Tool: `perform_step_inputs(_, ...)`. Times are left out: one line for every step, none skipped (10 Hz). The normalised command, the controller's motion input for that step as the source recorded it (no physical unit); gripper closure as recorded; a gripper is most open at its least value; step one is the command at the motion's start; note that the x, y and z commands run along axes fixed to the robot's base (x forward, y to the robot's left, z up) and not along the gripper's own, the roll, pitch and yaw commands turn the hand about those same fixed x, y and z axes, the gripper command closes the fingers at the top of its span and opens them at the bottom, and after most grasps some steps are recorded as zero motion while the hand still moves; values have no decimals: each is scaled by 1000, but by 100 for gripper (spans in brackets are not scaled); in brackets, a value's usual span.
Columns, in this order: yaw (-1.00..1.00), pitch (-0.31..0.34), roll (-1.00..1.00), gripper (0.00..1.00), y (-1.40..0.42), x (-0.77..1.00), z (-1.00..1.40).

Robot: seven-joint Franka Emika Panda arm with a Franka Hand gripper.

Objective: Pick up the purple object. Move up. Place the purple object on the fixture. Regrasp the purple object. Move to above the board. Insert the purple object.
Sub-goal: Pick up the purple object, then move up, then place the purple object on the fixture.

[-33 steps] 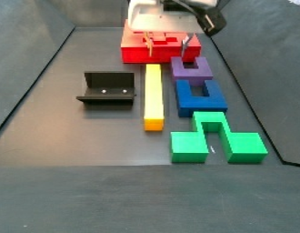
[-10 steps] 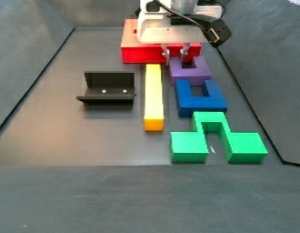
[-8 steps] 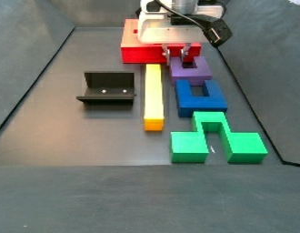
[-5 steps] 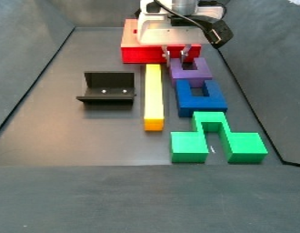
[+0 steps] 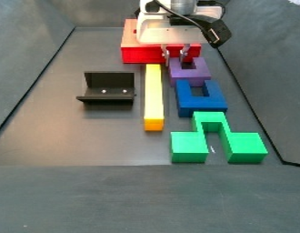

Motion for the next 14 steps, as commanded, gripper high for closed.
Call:
perform_step_inputs(0, 0, 0, 100, 0, 0, 0)
perform_step_inputs(0, 0, 0, 100, 0, 0, 0)
perform_step_inputs(0, 0, 0, 100, 0, 0, 833)
perform_step_inputs(-46, 8, 3, 100, -25, 26, 789)
perform_step_inputs(-49, 61, 9, 100, -17, -18, 530)
perform_step_inputs(-34, 45, 4, 100, -8, 11, 249)
perform_step_inputs(-46, 0, 0, 100, 0, 89, 0)
perform_step_inputs(-214, 0, -623, 100, 317, 500, 403)
perform_step_inputs(-309, -177, -726, 100, 246, 840, 611)
perform_step_inputs(-320, -197, -757, 100, 217, 846, 674)
perform_step_inputs(-323, -197, -763, 100, 217, 846, 683)
perform_step_inputs(-300, -103, -709, 100, 177, 900, 683)
perform_step_inputs(-260, -11, -577, 100, 149, 974, 674)
perform_step_inputs(-174, 0, -340, 100, 100, 1000, 643)
